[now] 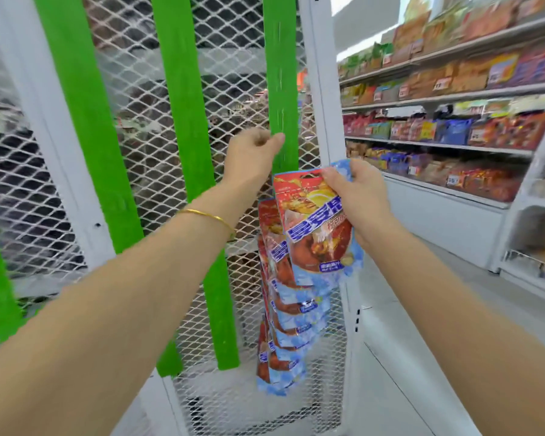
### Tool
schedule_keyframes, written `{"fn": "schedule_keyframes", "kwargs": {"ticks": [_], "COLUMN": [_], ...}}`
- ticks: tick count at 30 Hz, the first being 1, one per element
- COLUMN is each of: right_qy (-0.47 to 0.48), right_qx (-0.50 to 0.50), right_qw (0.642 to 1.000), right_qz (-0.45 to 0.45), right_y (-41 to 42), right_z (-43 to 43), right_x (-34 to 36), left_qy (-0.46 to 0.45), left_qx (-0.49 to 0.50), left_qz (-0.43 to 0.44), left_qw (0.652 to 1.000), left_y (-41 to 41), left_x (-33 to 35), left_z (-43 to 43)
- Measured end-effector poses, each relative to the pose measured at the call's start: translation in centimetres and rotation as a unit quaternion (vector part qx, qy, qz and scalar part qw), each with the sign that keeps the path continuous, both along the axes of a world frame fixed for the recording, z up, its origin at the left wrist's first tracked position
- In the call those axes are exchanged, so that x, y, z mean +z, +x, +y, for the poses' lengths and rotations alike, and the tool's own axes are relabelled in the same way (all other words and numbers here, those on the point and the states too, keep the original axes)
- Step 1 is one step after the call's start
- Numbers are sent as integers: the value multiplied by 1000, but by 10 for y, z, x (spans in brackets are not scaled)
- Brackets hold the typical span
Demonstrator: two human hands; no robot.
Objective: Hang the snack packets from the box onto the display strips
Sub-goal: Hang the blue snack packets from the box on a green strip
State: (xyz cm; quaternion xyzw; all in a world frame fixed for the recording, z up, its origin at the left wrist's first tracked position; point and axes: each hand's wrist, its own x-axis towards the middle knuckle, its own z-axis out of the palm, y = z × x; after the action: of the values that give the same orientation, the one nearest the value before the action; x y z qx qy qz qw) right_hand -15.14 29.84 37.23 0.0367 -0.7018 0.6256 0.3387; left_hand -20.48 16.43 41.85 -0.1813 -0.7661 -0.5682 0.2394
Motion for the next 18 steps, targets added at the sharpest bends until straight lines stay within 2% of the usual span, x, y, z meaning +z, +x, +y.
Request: {"fn": "schedule_keyframes", "kwargs": {"ticks": [3, 7, 11, 18], "right_qy": [37, 91, 141, 161], "right_qx": [-34, -62, -96, -108], "right_qw": [999, 993, 984, 981], "right_qz": [23, 51, 48, 1], "right_y": [-15, -25, -31, -33], "right_z": [-5, -11, -15, -11], "right_x": [17, 34, 43, 29], "left_qy": [50, 66, 99, 99], "left_qx": [-23, -31, -47, -27], "left_qz": [-60, -124, -142, -150], "left_qw": [997, 990, 984, 983], "left_y": [0, 4, 7, 5], "left_x": [11, 22, 24, 22], "left_z": [1, 1, 4, 3]}}
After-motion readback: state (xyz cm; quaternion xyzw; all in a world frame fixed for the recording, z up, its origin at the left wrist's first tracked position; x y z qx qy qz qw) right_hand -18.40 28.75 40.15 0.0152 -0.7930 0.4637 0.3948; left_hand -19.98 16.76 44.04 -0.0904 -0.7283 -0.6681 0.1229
